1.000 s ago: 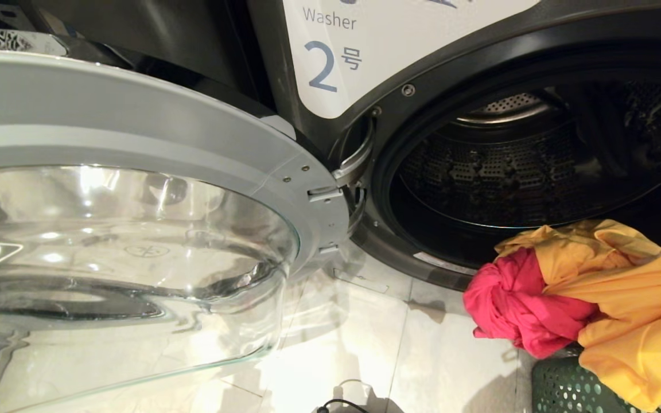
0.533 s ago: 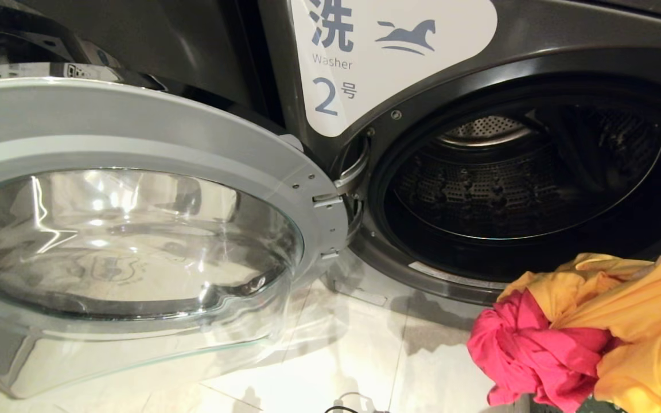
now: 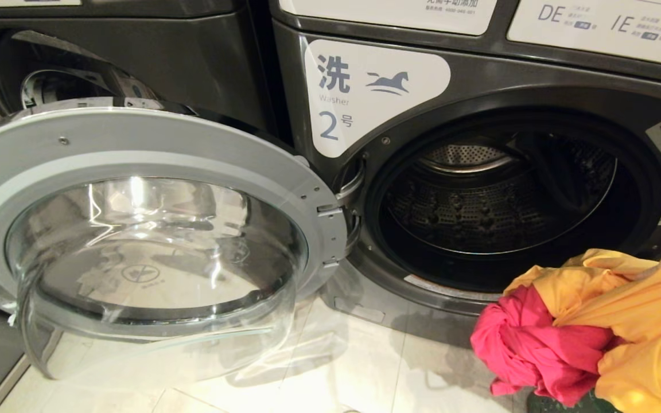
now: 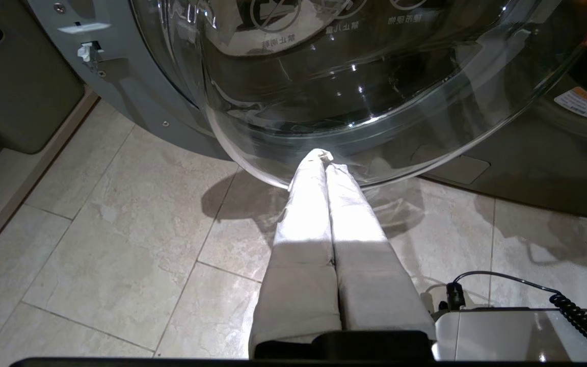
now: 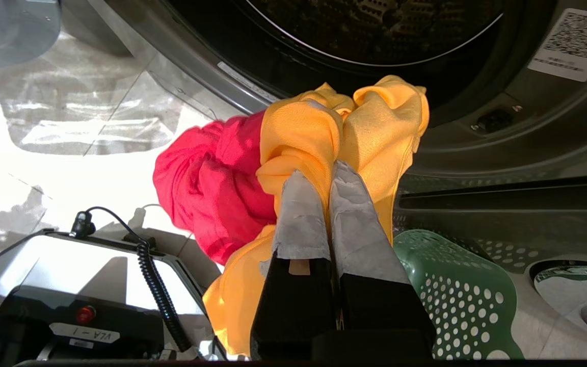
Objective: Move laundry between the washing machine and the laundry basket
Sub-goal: Pick a cloth and place it into the basket
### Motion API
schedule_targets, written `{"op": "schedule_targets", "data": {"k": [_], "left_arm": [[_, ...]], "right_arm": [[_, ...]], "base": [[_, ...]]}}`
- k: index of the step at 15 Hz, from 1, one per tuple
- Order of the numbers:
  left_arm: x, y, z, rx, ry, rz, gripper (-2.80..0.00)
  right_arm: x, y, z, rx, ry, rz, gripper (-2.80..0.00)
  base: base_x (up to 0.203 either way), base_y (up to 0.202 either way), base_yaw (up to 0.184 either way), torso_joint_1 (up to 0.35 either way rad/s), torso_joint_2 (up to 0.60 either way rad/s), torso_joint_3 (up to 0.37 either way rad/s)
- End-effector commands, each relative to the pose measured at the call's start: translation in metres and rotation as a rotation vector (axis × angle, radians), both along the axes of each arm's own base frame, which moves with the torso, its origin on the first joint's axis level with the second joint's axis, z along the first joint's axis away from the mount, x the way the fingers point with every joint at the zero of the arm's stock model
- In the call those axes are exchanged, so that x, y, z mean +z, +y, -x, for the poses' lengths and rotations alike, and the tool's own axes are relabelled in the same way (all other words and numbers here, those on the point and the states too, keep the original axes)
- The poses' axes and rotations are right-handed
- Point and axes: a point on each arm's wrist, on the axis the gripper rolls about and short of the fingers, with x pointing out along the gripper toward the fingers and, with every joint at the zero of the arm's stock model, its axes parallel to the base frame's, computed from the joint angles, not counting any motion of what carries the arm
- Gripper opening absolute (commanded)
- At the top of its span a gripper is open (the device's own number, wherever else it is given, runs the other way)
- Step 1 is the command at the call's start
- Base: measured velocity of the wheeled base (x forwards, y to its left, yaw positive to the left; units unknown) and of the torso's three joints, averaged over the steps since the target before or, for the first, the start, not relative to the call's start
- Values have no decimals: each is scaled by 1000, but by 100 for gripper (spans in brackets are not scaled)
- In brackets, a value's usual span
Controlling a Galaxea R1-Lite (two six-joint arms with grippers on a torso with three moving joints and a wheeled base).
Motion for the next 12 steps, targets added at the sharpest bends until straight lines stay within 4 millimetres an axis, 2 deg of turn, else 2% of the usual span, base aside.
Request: {"op": "schedule_targets", "data": {"k": [1,12], "left_arm": [[0,0,0,1,0,0,-280],[0,0,0,1,0,-1,-280]], "right_arm": [[-3,0,0,-4,8,11,-280],[-6,1,-1,-5,16,17,-280]], "base": [[0,0,0,4,2,198],[0,0,0,0,1,203]]}}
